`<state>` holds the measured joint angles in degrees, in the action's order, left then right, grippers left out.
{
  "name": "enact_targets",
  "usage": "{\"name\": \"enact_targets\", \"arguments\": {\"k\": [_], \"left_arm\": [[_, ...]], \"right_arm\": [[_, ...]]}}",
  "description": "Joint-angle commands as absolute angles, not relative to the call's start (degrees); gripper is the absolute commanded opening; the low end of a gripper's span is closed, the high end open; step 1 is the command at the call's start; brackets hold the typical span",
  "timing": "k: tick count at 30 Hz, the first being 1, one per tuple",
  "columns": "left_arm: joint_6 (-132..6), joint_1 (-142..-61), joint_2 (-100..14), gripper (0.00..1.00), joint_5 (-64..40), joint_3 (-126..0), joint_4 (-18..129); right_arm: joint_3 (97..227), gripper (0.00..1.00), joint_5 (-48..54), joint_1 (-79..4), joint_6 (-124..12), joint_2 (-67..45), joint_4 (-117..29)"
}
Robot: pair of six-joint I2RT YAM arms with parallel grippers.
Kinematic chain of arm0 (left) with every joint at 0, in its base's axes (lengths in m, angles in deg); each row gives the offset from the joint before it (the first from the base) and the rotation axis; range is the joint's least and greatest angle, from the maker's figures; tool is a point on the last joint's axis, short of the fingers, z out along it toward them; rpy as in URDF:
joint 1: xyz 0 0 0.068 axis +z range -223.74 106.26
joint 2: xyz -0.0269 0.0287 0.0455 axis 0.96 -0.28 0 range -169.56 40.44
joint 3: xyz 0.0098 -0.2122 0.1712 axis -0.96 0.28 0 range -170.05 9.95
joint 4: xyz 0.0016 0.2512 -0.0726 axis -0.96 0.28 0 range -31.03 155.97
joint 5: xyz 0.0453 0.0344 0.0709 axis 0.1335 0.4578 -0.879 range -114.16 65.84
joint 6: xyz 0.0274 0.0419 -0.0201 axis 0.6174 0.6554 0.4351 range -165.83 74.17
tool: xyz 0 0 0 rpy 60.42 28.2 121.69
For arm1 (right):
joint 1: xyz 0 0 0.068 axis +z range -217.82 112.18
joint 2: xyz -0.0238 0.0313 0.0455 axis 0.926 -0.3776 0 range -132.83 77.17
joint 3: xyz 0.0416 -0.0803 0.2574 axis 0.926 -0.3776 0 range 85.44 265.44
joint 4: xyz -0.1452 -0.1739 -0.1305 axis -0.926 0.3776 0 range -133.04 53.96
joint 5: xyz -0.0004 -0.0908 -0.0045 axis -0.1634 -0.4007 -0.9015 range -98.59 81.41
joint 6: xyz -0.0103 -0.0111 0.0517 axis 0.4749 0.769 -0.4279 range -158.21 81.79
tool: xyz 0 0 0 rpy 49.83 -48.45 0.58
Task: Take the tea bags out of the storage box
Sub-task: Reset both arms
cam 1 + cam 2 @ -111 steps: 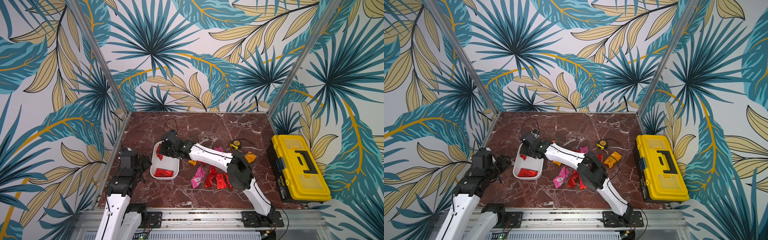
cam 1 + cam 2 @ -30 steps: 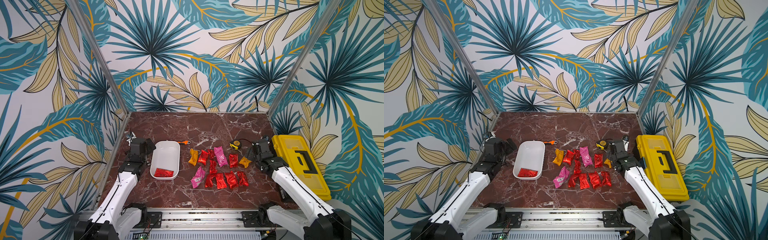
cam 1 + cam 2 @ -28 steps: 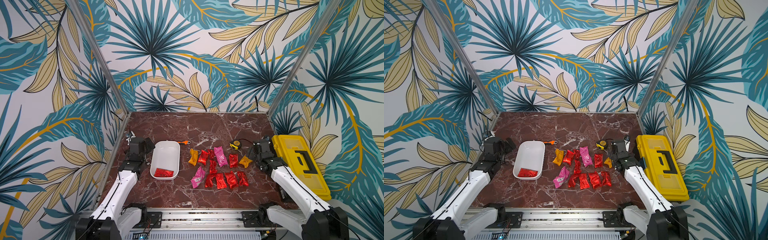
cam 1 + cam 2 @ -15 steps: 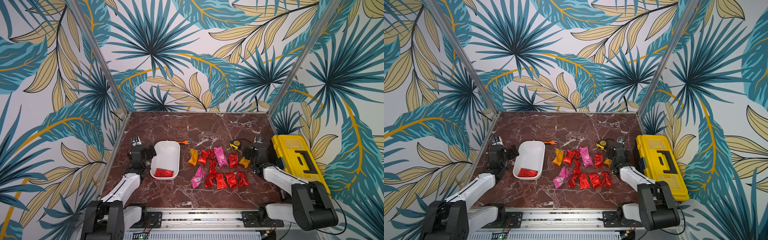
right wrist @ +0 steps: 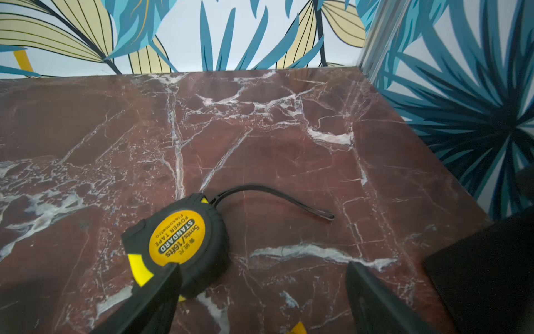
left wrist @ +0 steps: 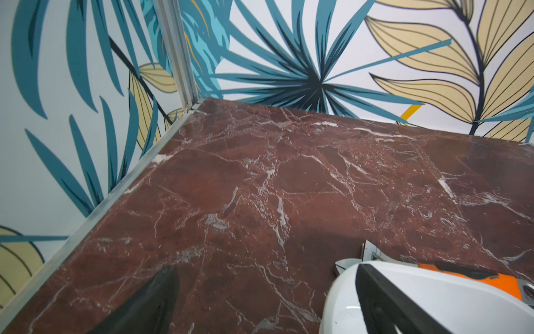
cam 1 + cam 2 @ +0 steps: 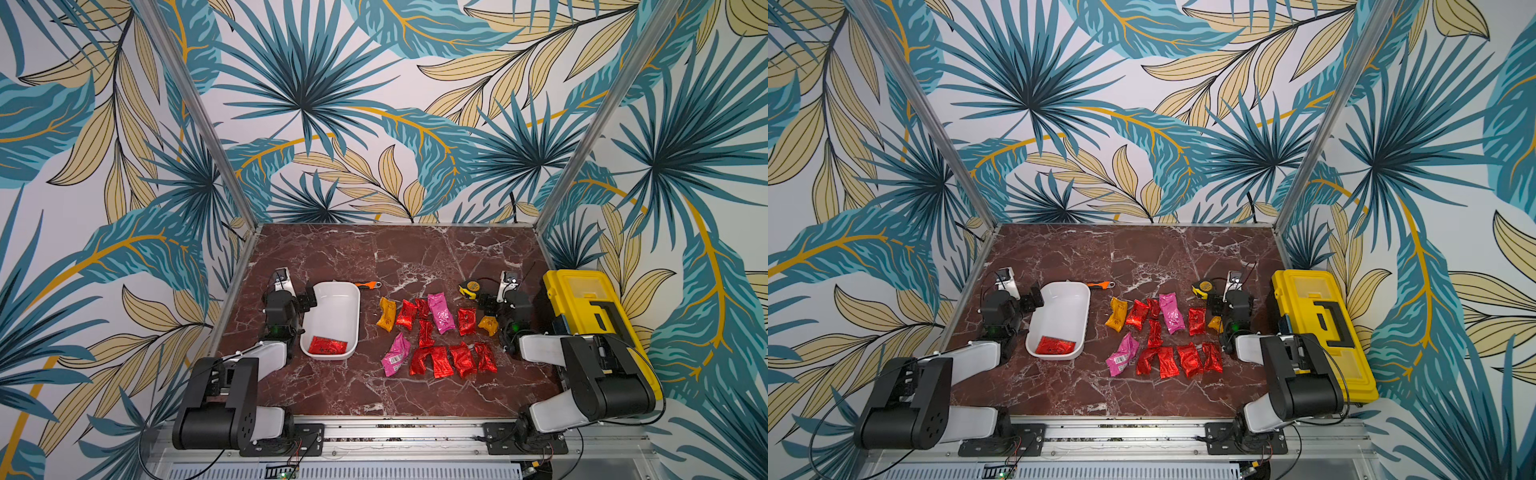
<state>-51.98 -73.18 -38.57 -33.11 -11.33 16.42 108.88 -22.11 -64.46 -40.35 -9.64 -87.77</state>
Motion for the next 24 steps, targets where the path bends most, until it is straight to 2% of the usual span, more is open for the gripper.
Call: {"name": "enact_targets", "arguments": {"k": [1,5,8,11,15,24], "left_arm": [[-48.11,-72.52,-42.21,1.0,-31.55,-8.61,4.04],[-47.47,-72.52,-50.7,1.0,-30.67,-6.86,-7.58],[-48.44,-72.51,-46.62,1.0,-31.63,-7.89,1.02],[-49.72,-72.54,-49.79,1.0,-36.84,-7.57,-5.17],[-48.99,-72.61,-48.92,1.0,-35.24,-10.13,1.31],[-47.33,-72.54,-49.37,1.0,-30.51,-11.67,3.81]], "right_arm": [[108.38,0.93,-20.49,-65.02,-40.07,-9.36,-92.96],[108.12,0.93,-20.23,-65.82,-41.02,-9.15,-93.28],[108.18,0.95,-20.04,-66.05,-41.13,-9.23,-93.23],[108.2,0.96,-20.02,-66.12,-41.29,-9.15,-93.05],[108.29,0.98,-20.16,-66.1,-41.24,-9.23,-92.91],[108.46,0.99,-20.45,-66.07,-41.32,-9.16,-92.52]]}}
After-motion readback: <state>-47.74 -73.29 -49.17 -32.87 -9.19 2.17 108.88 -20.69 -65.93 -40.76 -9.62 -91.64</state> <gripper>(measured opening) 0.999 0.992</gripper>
